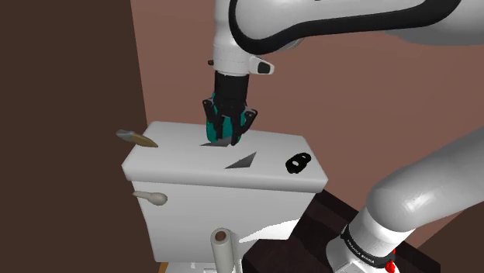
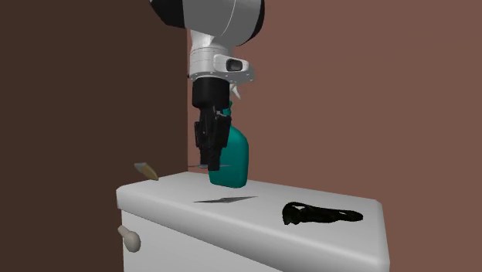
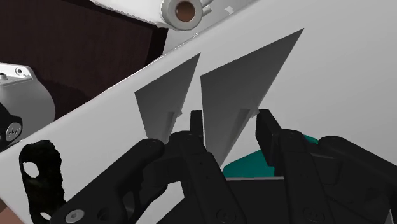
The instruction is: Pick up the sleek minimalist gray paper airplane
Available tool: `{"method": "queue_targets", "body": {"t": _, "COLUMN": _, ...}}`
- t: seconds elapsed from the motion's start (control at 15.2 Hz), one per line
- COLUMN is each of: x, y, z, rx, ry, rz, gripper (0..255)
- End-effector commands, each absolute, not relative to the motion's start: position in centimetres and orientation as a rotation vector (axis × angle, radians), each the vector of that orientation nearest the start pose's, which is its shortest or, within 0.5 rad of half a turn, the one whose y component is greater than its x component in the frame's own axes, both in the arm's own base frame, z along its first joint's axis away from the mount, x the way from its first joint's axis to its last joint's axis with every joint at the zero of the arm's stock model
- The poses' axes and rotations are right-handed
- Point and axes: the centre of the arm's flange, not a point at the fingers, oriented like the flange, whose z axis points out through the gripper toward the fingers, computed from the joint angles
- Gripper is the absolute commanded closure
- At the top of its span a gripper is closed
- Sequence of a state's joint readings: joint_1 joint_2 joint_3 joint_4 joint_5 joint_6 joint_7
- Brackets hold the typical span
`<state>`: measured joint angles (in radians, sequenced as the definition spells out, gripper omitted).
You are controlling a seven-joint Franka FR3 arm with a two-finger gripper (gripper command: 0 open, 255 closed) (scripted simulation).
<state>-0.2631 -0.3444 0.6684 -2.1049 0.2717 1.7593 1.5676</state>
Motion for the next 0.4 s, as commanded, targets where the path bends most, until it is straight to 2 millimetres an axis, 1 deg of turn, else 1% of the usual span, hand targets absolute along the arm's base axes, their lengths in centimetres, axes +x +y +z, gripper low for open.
{"method": "queue_targets", "body": {"t": 0.0, "x": 41.0, "y": 23.1, "z": 53.1, "rx": -2.556, "ry": 1.861, "rz": 0.128, "gripper": 255}}
{"method": "queue_targets", "body": {"t": 0.2, "x": 41.0, "y": 23.1, "z": 54.7, "rx": -2.556, "ry": 1.861, "rz": 0.128, "gripper": 255}}
{"method": "queue_targets", "body": {"t": 0.33, "x": 41.0, "y": 23.1, "z": 54.8, "rx": -2.556, "ry": 1.861, "rz": 0.128, "gripper": 255}}
